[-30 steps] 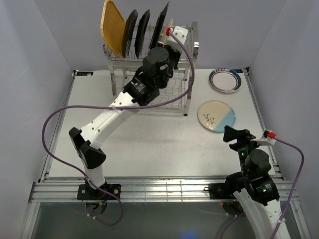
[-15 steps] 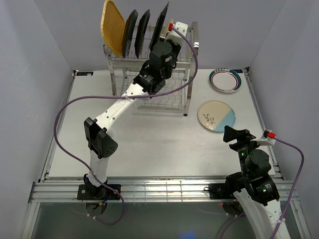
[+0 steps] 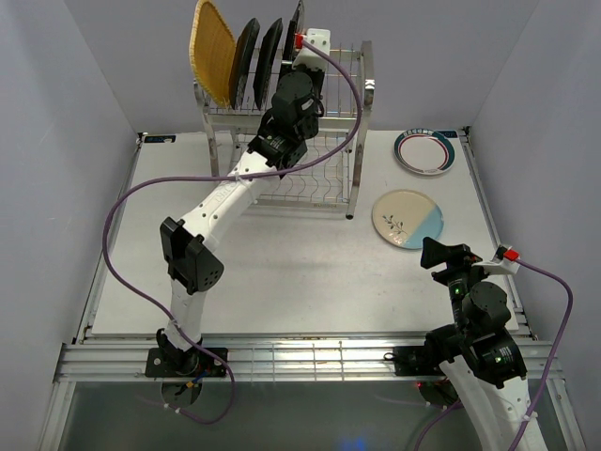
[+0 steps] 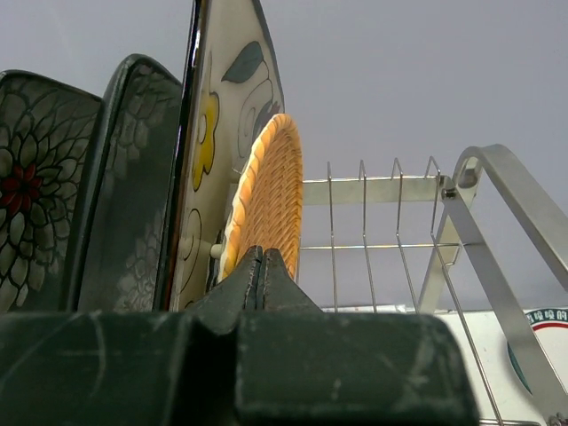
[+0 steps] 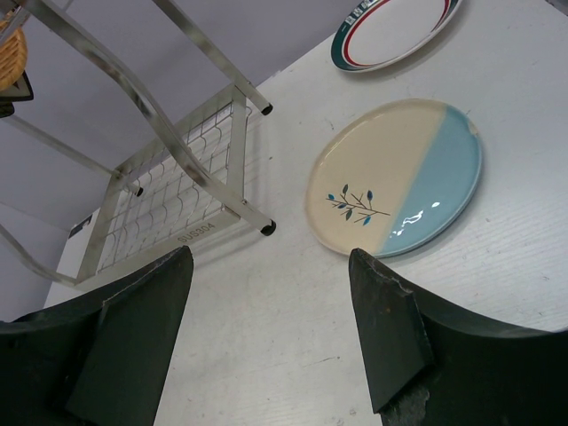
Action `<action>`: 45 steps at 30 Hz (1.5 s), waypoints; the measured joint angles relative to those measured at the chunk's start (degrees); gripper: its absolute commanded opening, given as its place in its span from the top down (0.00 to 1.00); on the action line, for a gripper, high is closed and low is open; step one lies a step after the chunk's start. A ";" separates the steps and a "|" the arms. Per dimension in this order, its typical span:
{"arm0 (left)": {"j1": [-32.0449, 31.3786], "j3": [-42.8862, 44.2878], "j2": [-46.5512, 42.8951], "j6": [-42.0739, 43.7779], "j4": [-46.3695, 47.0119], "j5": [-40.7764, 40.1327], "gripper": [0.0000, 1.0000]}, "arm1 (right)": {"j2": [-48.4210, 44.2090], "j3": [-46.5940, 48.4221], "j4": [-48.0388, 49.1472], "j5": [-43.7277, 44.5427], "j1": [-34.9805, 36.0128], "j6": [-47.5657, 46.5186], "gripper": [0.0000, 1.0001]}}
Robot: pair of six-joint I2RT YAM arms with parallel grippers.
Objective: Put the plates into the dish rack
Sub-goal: Insert the plate into the dish rack, then pick up the plate from the corner of the board.
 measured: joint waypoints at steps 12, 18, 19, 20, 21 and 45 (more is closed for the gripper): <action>-0.09 -3.76 -4.37 -3.98 -2.36 1.46 1.00 | 0.00 0.00 -0.02 -0.02 0.00 0.00 0.23; -0.15 -9.84 -12.35 -5.31 -2.49 2.95 1.00 | 0.00 0.00 -0.02 -0.02 0.00 -0.02 0.23; -0.20 -10.10 -13.68 -5.51 -2.56 2.84 1.00 | 0.00 0.00 0.00 -0.02 0.00 -0.02 0.23; -0.11 -10.40 -15.13 -5.75 -2.56 2.82 1.00 | 0.00 0.00 -0.02 -0.02 0.00 -0.02 0.23; 0.04 -10.93 -16.92 -6.14 -2.67 2.80 1.00 | 0.00 0.00 -0.02 -0.04 0.00 -0.02 0.23; 0.70 -69.20 -65.37 -16.61 8.07 5.99 0.72 | 0.00 -5.09 4.02 -2.16 0.00 2.95 0.09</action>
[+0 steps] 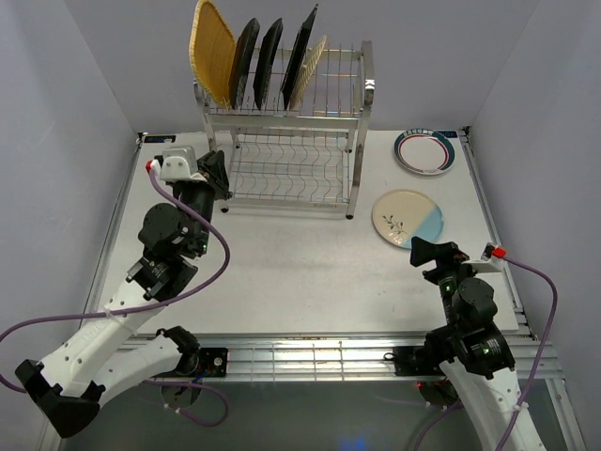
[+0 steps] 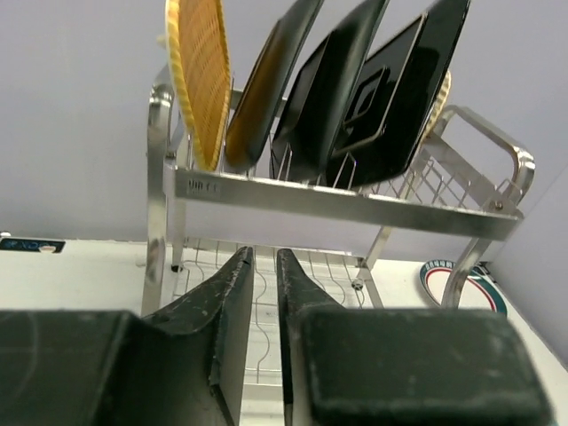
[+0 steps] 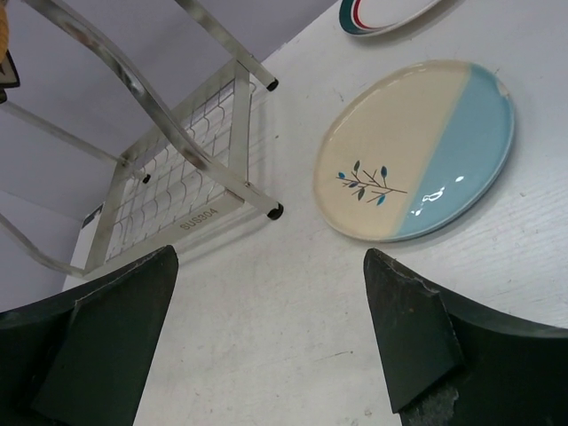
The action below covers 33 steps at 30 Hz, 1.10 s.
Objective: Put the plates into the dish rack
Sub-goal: Pick up the plate from the corner of the board.
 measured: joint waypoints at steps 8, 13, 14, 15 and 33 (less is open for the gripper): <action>0.00 -14.29 -1.75 -1.84 8.79 2.80 0.39 | 6.67 -5.31 1.66 2.89 0.00 11.02 0.02; 0.00 -24.39 -2.99 -1.36 17.03 4.63 0.14 | 11.06 -8.61 1.79 5.70 0.00 21.70 0.05; 0.00 -26.29 -3.32 -1.33 18.95 4.98 0.14 | 11.72 -9.29 1.73 6.23 0.00 23.56 0.05; 0.00 -27.89 -3.65 -1.25 20.57 5.29 0.14 | 12.33 -9.88 1.66 6.82 0.00 25.44 0.06; 0.00 -29.97 -2.29 0.50 30.42 6.29 0.07 | 26.43 -10.86 5.49 8.66 0.00 37.35 0.06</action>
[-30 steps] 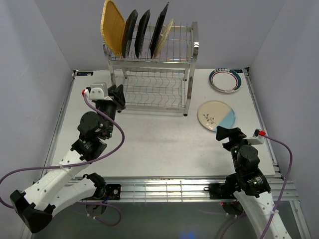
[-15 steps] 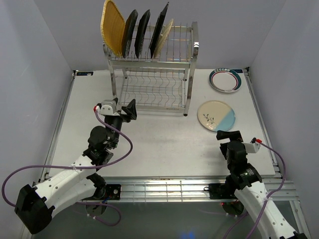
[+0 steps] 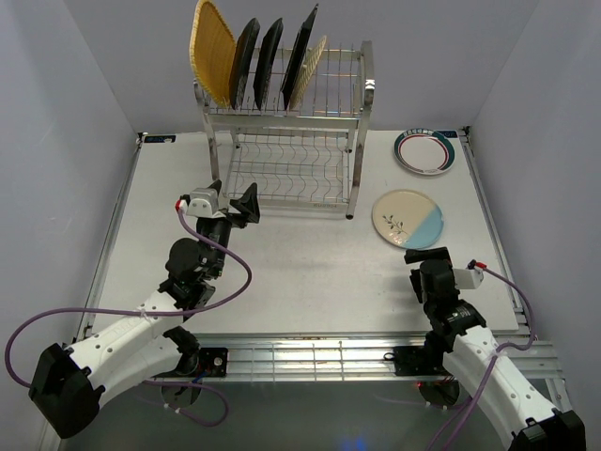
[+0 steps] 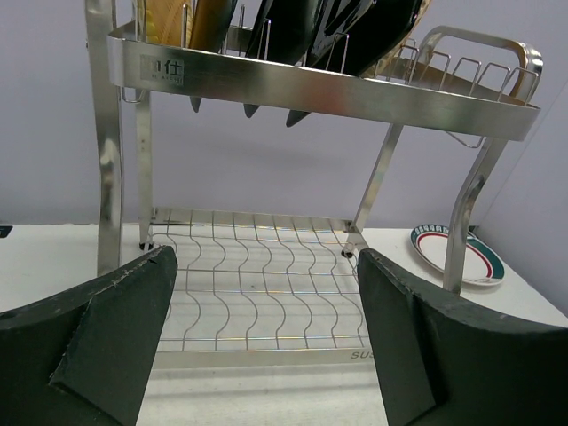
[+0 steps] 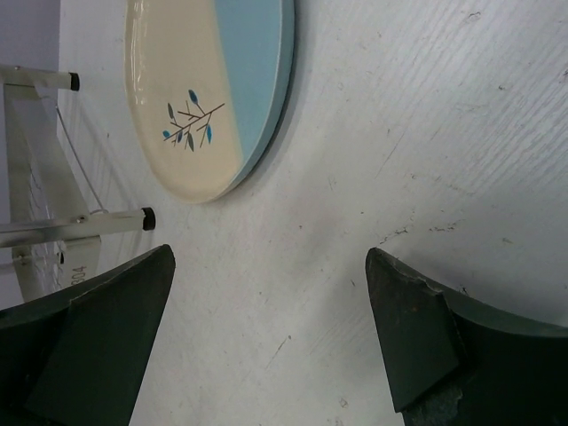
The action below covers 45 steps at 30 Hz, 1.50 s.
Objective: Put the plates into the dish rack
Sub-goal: Pick up the plate from the corner of the board.
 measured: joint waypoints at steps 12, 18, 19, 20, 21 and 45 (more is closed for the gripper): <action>0.00 -0.70 0.04 0.02 0.52 -0.02 0.07 | 10.34 0.92 5.77 0.00 -1.97 1.68 0.10; 0.00 -0.72 0.04 0.02 0.85 -0.07 0.07 | 19.19 2.14 13.49 -5.40 -7.48 -0.48 0.12; 0.00 -0.72 0.04 0.17 0.85 -0.15 0.07 | 20.50 2.32 14.91 -6.08 -8.20 -0.63 0.12; 0.00 -0.72 0.02 0.46 0.85 -0.24 0.07 | 21.70 2.56 16.09 -6.75 -8.94 -0.79 0.11; 0.00 -0.72 0.02 0.66 0.85 -0.31 0.07 | 22.80 2.78 17.14 -7.28 -9.60 -0.90 0.11; 0.00 -0.74 0.00 1.99 1.27 -1.11 0.07 | 48.87 13.68 28.28 -16.41 -16.15 0.48 0.60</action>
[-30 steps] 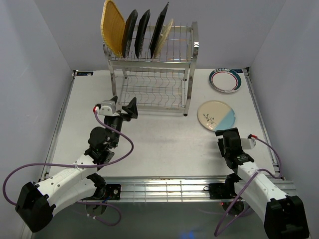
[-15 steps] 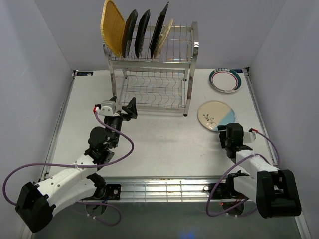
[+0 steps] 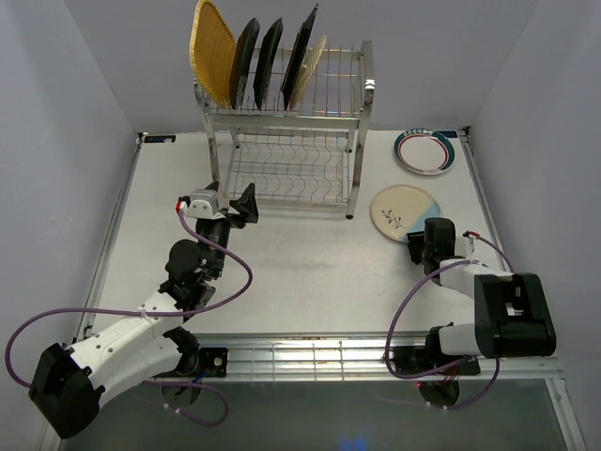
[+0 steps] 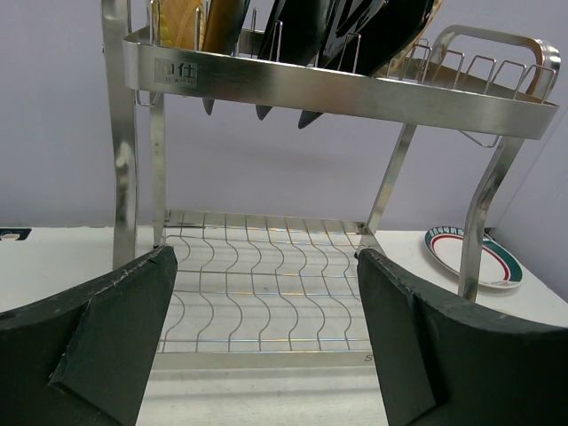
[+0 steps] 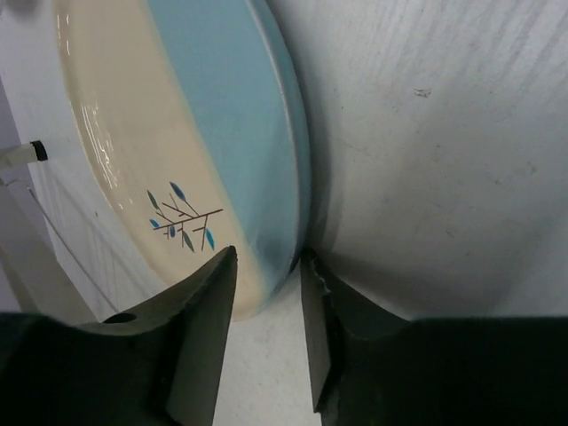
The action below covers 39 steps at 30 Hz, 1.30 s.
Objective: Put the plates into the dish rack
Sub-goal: Pick up the plate from the corner of the board.
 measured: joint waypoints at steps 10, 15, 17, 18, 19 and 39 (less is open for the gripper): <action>0.00 0.00 0.00 0.17 -0.02 0.02 0.07 | 5.09 1.25 2.67 -1.70 -0.20 2.86 0.92; 0.00 0.00 0.00 0.22 0.00 0.04 0.07 | 4.96 1.07 2.56 -1.73 -0.42 5.03 0.92; 0.00 0.00 0.00 0.24 0.00 0.22 0.08 | 4.44 1.01 2.01 -1.79 -0.44 4.94 0.92; 0.00 0.00 0.04 0.37 0.00 0.59 0.08 | 3.91 0.94 1.16 -1.86 -0.44 4.87 0.92; 0.00 0.00 0.13 0.46 0.02 1.05 0.08 | 3.19 0.92 0.04 -1.84 -0.44 4.76 0.92; 0.00 -3.30 10.36 10.71 2.47 33.88 0.07 | -14.03 6.40 -33.03 0.20 -0.31 0.02 0.92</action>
